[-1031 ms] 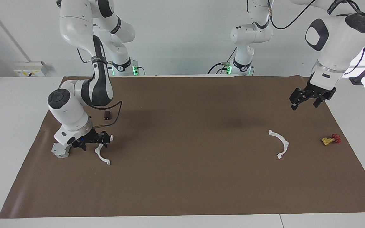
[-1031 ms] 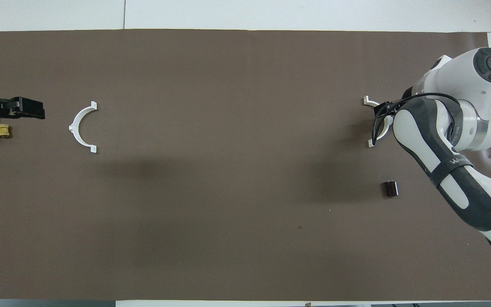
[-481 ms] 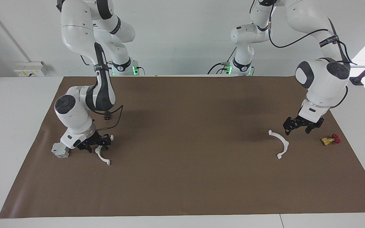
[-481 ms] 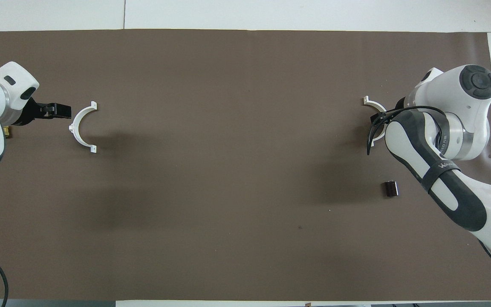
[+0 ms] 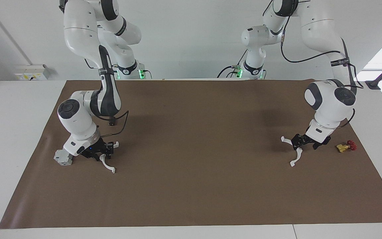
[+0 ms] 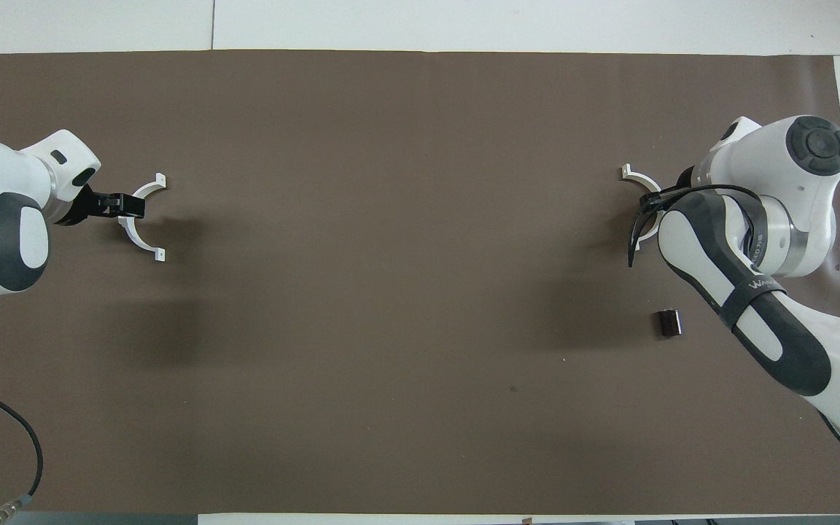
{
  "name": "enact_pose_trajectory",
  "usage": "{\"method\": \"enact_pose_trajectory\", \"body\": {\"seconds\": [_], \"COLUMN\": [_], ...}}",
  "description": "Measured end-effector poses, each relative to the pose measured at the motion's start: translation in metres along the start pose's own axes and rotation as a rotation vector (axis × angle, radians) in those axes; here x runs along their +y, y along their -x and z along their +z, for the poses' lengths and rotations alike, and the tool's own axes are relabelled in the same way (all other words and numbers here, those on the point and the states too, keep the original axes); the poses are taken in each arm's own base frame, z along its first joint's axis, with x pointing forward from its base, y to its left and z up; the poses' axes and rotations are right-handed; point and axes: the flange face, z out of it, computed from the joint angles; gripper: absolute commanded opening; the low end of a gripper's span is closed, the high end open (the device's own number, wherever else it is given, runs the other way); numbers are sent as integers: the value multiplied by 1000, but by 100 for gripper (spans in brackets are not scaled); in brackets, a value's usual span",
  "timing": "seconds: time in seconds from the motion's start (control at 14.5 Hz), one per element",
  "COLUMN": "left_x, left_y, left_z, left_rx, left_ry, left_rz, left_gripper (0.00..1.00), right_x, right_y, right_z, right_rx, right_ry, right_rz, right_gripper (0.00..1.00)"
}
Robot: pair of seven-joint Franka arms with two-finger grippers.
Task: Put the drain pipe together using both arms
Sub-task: 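Grasp the clamp half with the right gripper while the left gripper reaches its half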
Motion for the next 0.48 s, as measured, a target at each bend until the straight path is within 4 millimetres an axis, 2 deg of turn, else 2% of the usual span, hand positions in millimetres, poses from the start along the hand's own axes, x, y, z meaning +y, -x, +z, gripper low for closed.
{"method": "enact_pose_trajectory", "body": {"seconds": [0.07,0.21,0.28,0.34,0.41,0.48], "left_x": [1,3,4,4,5,6], "left_y": [3,8,9,8,8,8], "left_z": [5,12,13,13,13,14], "left_rx": [-8,-21,-20,-13,-6,-2], "left_ry": [2,4,5,4,4,4], "left_rz": [4,8,10,11,12,13], "left_gripper": [97,70,54,32,10,0], "right_x": [0,0,0,1,4,7], "right_y": [-1,-1,-1,-1,1,2], "right_z": [-1,-1,-1,-1,0,1], "right_rx": [6,11,10,10,8,6], "right_ry": [1,2,2,2,2,2], "right_rz": [0,0,0,1,5,9], "right_gripper": [52,47,45,44,37,26]}}
